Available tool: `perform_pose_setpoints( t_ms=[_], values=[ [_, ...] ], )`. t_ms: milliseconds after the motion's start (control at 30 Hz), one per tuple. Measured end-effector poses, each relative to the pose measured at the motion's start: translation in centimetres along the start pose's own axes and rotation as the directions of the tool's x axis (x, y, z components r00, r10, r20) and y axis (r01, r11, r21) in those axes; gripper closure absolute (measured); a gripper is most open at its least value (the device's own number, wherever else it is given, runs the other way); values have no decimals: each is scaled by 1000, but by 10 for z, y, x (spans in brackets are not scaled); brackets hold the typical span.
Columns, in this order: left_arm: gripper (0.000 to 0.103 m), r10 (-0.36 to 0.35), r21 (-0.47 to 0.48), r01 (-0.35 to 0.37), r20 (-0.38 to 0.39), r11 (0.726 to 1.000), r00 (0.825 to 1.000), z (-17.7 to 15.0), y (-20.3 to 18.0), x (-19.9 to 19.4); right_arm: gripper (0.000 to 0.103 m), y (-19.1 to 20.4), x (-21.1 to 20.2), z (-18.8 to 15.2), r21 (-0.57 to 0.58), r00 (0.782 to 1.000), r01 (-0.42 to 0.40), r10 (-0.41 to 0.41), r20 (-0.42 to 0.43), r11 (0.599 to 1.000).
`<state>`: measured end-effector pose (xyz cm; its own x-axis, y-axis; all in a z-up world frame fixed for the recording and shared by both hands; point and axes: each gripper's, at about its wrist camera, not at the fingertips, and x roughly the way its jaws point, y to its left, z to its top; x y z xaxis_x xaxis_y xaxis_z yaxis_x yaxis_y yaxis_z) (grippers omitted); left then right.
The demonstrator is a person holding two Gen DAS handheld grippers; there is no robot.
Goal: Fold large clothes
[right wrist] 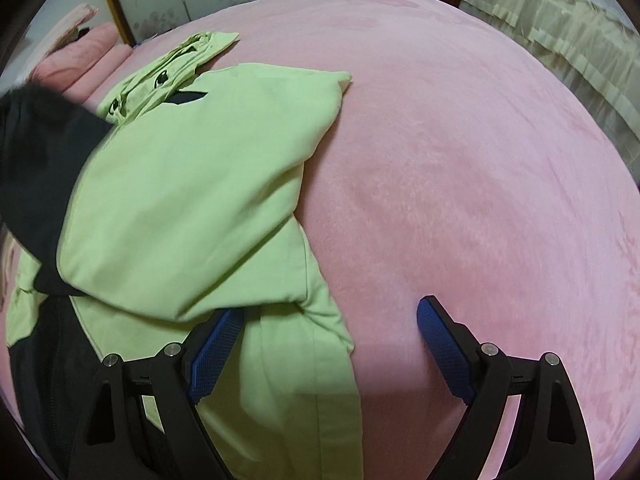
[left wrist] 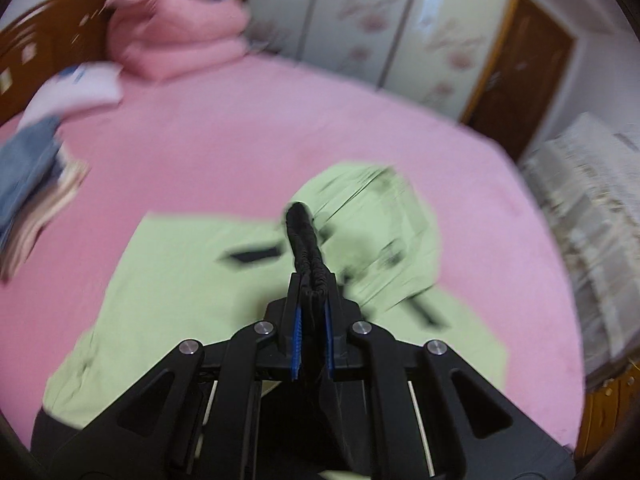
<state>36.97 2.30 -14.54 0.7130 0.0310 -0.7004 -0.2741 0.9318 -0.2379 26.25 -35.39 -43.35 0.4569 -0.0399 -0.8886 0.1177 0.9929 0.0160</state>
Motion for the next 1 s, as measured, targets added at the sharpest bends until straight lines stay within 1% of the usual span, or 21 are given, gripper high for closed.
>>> perform_pose_setpoints(
  t_ms=[100, 167, 233, 267, 300, 333, 367, 400, 467, 500, 533, 600, 700, 767, 800, 833, 867, 900, 933, 967, 1000],
  values=[
    [97, 59, -30, -63, -107, 998, 993, -24, 23, 27, 13, 1, 1, 2, -42, 1000, 25, -25, 10, 999],
    [97, 70, -39, -77, -154, 996, 986, -44, 36, 37, 13, -2, 1, 1, -59, 999, 35, -34, 13, 998],
    [97, 75, -44, -84, -175, 996, 982, -54, 41, 41, 13, -3, -8, 11, -52, 999, 46, -45, 21, 998],
    [97, 67, -48, -77, -181, 996, 981, -58, 45, 43, 13, -12, -11, 11, -16, 999, 46, -46, 29, 999],
    [97, 57, -51, -68, -187, 996, 981, -61, 49, 43, 13, -12, -10, 29, 29, 998, 47, -48, 30, 998],
    [97, 49, -52, -60, -195, 997, 980, -65, 54, 41, 13, -20, -11, 30, 88, 999, 40, -43, 31, 995],
    [97, 41, -54, -53, -211, 997, 977, -68, 58, 44, 13, -33, -13, 29, 156, 999, 15, -20, 31, 988],
    [97, 43, -54, -56, -223, 997, 974, -69, 61, 46, 13, -47, -14, 26, 238, 999, -26, 20, 29, 971],
    [97, 74, -54, -91, -252, 994, 965, -71, 69, 50, 13, -60, -13, 24, 336, 996, -85, 79, 32, 938],
    [97, 94, -56, -113, -268, 992, 959, -74, 73, 58, 13, -63, -12, 21, 370, 995, -96, 90, 33, 924],
    [97, 105, -62, -128, -285, 990, 953, -76, 78, 65, 13, -63, -10, 20, 382, 996, -89, 86, 25, 920],
    [96, 115, -94, -152, -316, 984, 942, -83, 94, 78, 13, -58, -9, 19, 361, 999, -45, 53, -11, 931],
    [96, 149, -117, -198, -334, 973, 931, -86, 111, 88, 13, -46, -13, 19, 286, 998, 15, 3, -64, 958],
    [94, 149, -126, -204, -348, 971, 926, -86, 117, 90, 13, -44, -19, 14, 244, 994, 63, -40, -99, 968],
    [93, 148, -124, -203, -357, 971, 922, -85, 118, 91, 13, -45, -24, 10, 238, 993, 69, -45, -106, 969],
    [90, 156, -108, -209, -369, 972, 916, -84, 118, 91, 13, -47, -30, 6, 244, 993, 71, -45, -109, 967],
    [85, 172, -87, -219, -373, 972, 912, -83, 117, 91, 13, -50, -40, -4, 257, 993, 72, -46, -105, 964],
    [80, 194, -67, -235, -371, 970, 908, -81, 115, 89, 15, -54, -49, -7, 277, 994, 77, -53, -92, 958],
    [72, 226, -45, -258, -352, 965, 908, -78, 113, 83, 23, -56, -58, -8, 297, 995, 85, -67, -70, 951],
    [67, 242, -38, -269, -326, 962, 914, -74, 110, 76, 28, -56, -67, -8, 314, 996, 86, -76, -43, 945],
    [67, 256, -43, -277, -265, 960, 930, -71, 107, 64, 37, -55, -75, -7, 326, 996, 83, -83, -16, 942]
  ],
)
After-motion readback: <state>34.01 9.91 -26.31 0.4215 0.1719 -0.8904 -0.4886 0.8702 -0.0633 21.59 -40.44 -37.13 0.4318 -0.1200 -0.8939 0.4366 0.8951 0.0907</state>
